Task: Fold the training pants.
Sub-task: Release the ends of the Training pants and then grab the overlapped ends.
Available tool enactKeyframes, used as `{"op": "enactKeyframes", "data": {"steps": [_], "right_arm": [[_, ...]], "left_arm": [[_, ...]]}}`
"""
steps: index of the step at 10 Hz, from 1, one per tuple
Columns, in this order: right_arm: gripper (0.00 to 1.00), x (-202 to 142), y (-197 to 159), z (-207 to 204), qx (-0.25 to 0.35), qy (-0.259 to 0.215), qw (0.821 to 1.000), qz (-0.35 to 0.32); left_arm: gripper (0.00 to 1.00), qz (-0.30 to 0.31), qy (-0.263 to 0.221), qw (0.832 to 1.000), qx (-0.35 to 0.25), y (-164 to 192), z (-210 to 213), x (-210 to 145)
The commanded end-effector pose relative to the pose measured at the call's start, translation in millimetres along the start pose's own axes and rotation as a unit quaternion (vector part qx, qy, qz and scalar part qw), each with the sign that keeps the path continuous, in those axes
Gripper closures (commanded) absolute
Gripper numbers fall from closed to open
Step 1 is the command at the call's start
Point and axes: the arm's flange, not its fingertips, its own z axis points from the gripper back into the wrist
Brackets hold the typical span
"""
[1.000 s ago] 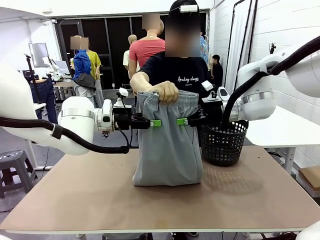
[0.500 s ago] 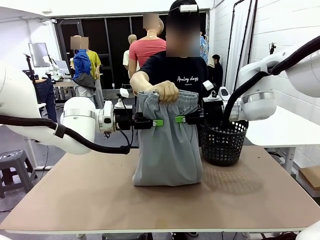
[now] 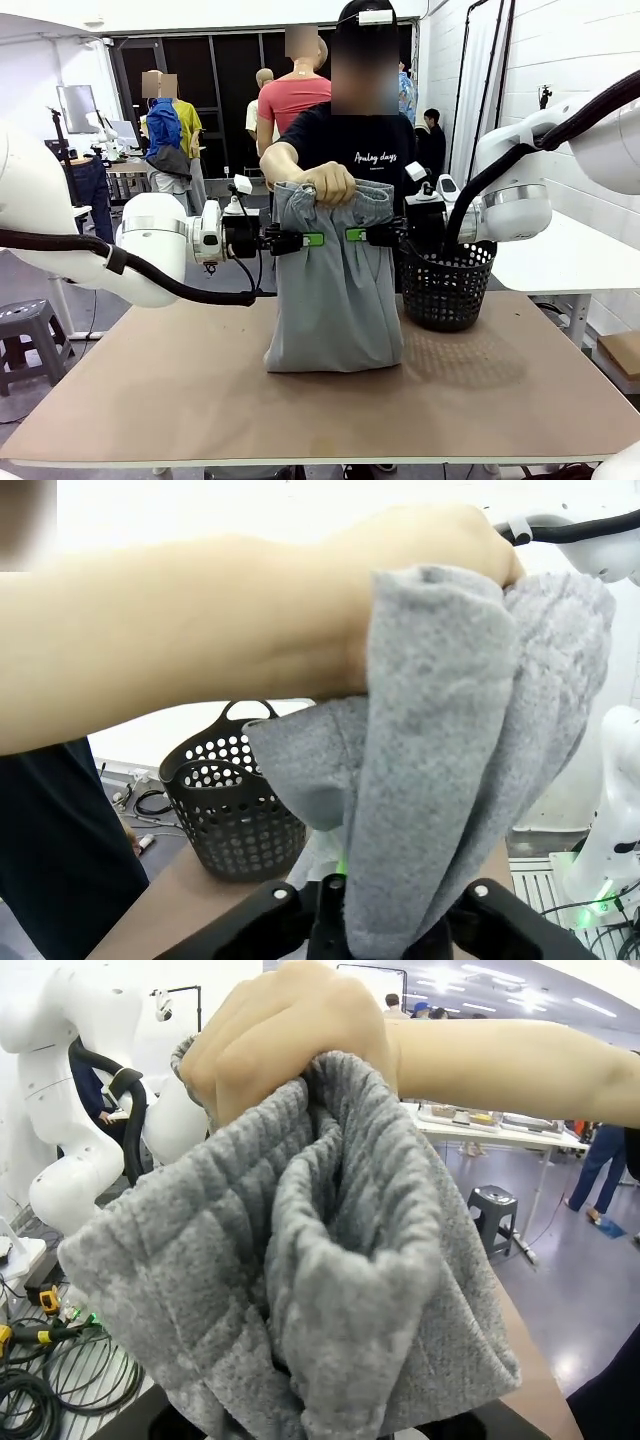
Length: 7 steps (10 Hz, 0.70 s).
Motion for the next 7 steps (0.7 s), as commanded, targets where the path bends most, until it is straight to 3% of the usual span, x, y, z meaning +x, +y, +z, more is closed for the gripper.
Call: {"op": "enactKeyframes", "data": {"steps": [1, 5, 6, 7], "right_arm": [[1.00, 5, -3, -5, 0.008, -0.008, 1.000, -0.008], [1.00, 4, -7, -8, 0.024, 0.007, 1.000, -0.003], [1.00, 8, -10, -12, 0.021, 0.054, 0.998, 0.021], [1.00, -2, 0, -1, 0.008, 0.001, 1.000, -0.001]], "left_arm": [[1.00, 0.014, 0.008, 1.000, -0.011, 2, -1, 0], [1.00, 0.007, -0.024, 1.000, -0.020, 5, -3, 0], [1.00, 0.017, -0.050, 0.998, -0.043, 5, -2, -2], [1.00, 0.009, -0.005, 1.000, -0.011, -1, -3, -4]]}}
